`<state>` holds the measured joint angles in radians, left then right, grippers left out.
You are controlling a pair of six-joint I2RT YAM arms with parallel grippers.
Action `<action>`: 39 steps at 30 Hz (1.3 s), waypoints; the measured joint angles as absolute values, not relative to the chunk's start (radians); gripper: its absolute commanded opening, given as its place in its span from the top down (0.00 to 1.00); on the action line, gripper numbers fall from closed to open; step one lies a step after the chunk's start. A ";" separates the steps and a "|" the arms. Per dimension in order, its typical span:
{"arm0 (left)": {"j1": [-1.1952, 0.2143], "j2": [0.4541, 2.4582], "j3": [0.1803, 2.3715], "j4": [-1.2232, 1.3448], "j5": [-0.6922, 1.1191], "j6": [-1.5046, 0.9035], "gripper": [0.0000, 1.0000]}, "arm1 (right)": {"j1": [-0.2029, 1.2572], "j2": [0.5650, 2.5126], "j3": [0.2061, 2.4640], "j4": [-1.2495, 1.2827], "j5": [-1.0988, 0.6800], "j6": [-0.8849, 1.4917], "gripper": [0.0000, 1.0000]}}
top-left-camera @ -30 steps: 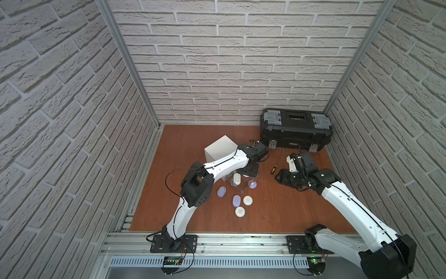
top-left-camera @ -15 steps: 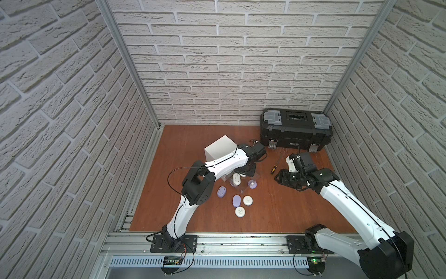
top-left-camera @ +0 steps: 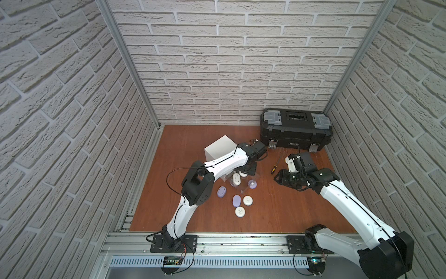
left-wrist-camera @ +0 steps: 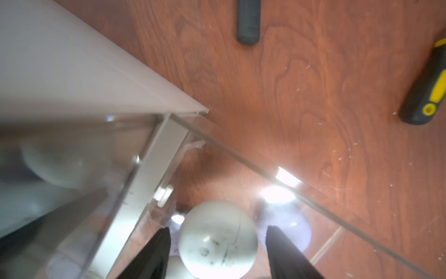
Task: Put the bluetooth earphones in the drawer according to color
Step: Place the bluetooth earphone in the drawer, then pick up the Bluetooth earphone from the center of the board.
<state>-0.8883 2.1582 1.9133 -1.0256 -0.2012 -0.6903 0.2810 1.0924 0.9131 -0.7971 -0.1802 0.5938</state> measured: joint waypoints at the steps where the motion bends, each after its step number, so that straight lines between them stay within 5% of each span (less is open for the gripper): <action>1: -0.892 2.145 1.913 -1.026 -0.210 -0.688 0.30 | 0.281 1.092 0.913 -0.797 -0.189 0.590 0.48; 9: -0.949 1.883 1.868 -1.018 -0.293 -0.694 0.21 | 0.319 1.046 0.828 -0.768 -0.240 0.594 0.48; 22: -0.904 1.407 1.412 -1.045 -0.428 -0.825 0.17 | 0.749 1.010 0.593 -0.580 -0.043 0.620 0.36; 39: -0.854 1.202 1.203 -1.058 -0.439 -0.895 0.16 | 0.945 1.254 0.590 -0.315 0.134 0.393 0.29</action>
<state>-0.8539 1.2022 1.2034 -1.0580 -0.4393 -0.8951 0.9455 1.2537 0.5896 -0.3149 0.1341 0.3935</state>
